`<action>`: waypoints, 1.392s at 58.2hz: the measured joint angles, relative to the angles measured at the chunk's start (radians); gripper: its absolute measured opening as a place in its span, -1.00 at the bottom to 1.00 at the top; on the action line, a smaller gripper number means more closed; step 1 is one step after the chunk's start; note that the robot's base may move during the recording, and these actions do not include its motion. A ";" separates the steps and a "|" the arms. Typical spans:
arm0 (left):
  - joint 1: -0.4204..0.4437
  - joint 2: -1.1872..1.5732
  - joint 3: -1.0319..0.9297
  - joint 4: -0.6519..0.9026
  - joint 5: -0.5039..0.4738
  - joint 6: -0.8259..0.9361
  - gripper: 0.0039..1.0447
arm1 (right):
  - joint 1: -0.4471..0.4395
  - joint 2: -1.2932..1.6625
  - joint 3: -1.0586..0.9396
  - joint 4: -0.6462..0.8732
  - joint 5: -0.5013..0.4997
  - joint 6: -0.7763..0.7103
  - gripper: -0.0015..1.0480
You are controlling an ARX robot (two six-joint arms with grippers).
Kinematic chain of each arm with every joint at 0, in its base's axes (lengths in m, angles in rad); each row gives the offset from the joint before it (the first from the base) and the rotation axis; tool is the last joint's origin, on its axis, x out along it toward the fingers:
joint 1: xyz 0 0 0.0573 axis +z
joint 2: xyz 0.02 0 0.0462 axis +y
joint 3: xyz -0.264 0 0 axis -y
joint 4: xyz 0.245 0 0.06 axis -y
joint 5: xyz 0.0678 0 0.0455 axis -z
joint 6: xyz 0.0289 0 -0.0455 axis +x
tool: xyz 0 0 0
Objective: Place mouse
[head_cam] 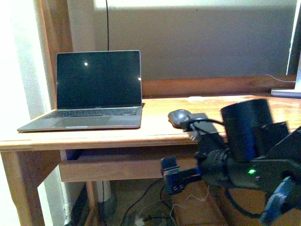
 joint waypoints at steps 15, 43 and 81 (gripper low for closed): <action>0.000 0.000 0.000 0.000 0.000 0.000 0.86 | -0.119 -0.310 -0.230 0.000 -0.057 0.046 0.99; 0.000 0.000 0.000 0.000 0.000 0.000 0.86 | -0.092 -1.007 -0.679 -0.088 0.013 0.179 0.99; 0.000 0.000 0.000 0.000 0.001 0.000 0.86 | -0.055 -1.825 -0.984 -0.499 0.525 0.071 0.35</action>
